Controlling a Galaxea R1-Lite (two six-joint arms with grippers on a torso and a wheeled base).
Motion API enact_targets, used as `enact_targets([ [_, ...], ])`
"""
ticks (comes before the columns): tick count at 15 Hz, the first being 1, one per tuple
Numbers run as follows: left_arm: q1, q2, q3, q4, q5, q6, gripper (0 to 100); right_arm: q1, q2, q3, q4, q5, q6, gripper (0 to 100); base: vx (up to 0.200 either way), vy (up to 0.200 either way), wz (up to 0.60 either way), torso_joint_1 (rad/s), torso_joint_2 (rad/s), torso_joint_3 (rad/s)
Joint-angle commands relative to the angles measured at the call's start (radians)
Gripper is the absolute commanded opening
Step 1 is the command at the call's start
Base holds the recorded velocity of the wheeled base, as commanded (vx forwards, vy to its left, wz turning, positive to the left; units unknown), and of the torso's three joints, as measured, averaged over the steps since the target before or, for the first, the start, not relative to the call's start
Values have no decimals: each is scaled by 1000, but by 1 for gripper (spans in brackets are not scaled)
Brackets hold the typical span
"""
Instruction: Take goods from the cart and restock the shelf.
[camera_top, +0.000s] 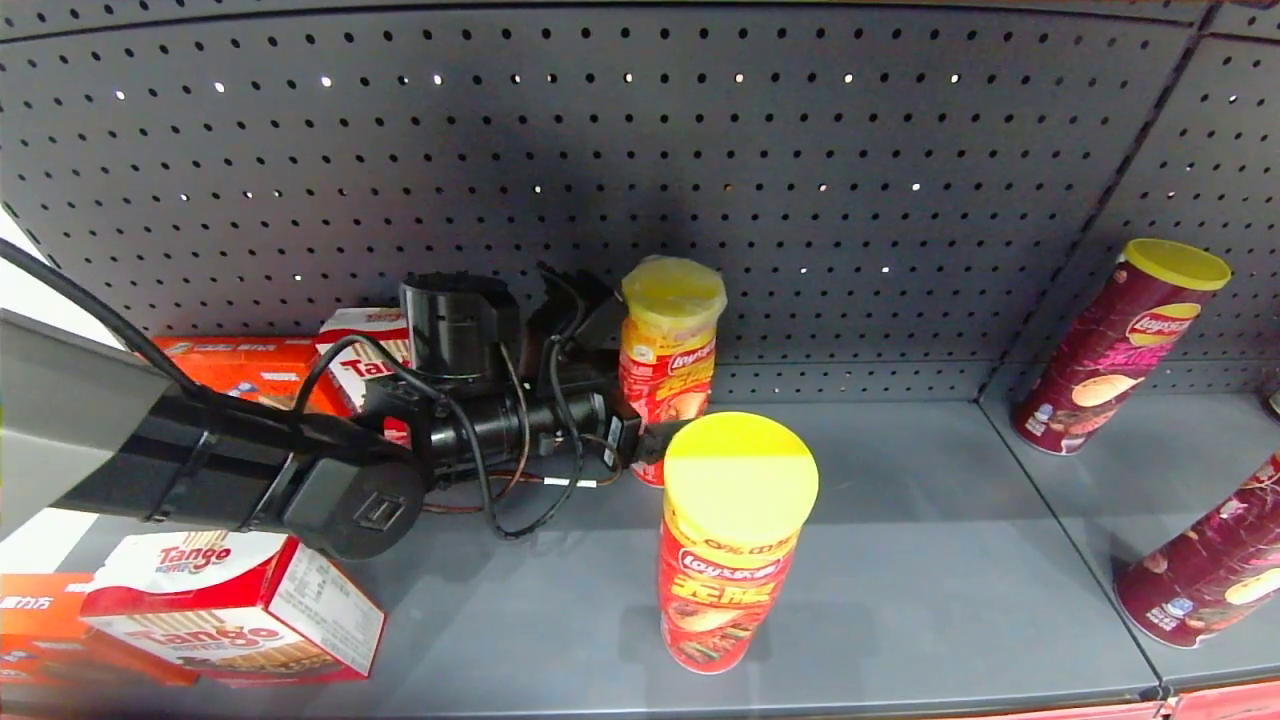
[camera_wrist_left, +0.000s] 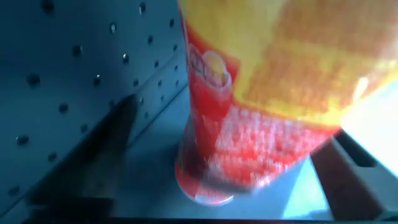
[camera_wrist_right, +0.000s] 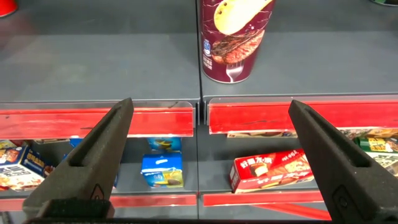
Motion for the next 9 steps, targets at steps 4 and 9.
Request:
enact_targets([
  [4, 4, -129, 60, 86, 79, 31, 100, 1, 2, 0, 0, 0, 0, 100, 0, 0, 0, 0, 0, 0],
  [9, 20, -155, 24, 198, 190, 110, 100, 0, 2, 0, 0, 0, 0, 100, 0, 0, 0, 0, 0, 0],
])
